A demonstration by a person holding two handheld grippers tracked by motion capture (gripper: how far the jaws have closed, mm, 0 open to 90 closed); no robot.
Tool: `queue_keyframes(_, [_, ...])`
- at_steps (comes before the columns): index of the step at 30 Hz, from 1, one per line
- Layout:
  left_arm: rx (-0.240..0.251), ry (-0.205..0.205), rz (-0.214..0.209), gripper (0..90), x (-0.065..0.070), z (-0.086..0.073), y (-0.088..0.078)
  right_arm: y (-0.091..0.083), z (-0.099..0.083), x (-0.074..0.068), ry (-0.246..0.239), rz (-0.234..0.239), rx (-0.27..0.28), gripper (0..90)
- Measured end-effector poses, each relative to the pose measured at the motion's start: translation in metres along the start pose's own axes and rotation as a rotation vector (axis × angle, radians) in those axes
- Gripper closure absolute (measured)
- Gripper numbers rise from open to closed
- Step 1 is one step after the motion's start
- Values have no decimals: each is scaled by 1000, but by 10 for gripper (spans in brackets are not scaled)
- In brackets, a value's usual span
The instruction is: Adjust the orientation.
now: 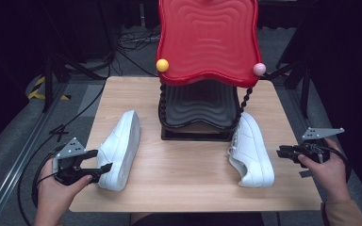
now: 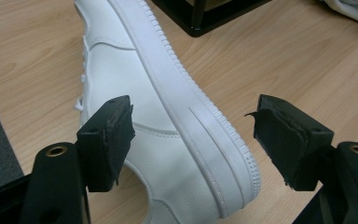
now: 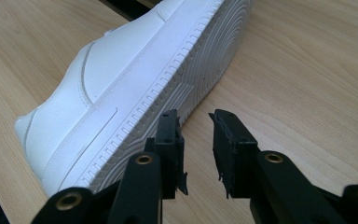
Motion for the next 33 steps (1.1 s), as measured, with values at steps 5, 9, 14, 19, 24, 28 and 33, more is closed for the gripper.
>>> queue_keyframes(5, [3,-1,-3,414,0,2,0,-1,-3,0,3,-7,-4,694])
queue_keyframes(9, [27,7,-31,519,4,5,4,-1,-3,2,12,-9,3,682])
queue_keyframes(14, [-22,30,-72,748,9,1,3,0,-4,1,19,-2,3,678])
queue_keyframes(19, [-68,16,-80,897,13,-4,4,2,-4,0,18,6,-1,672])
queue_keyframes(24, [-101,3,-102,900,15,-7,10,4,-4,-3,14,12,-1,672])
queue_keyframes(28, [-87,0,-110,900,12,-8,11,5,-5,-4,11,19,-3,664])
queue_keyframes(33, [-89,1,-110,900,8,-12,14,6,-5,-7,11,33,0,658])
Point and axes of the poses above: each handheld gripper's, and its own axes: y roughly forward along the jaws, z roughly out of its top, x roughly to its right, the point moved 9 cm from there along y, roughly forward along the jaws, and after that the axes turned 7 degrees about x, right-handed, at the moved point
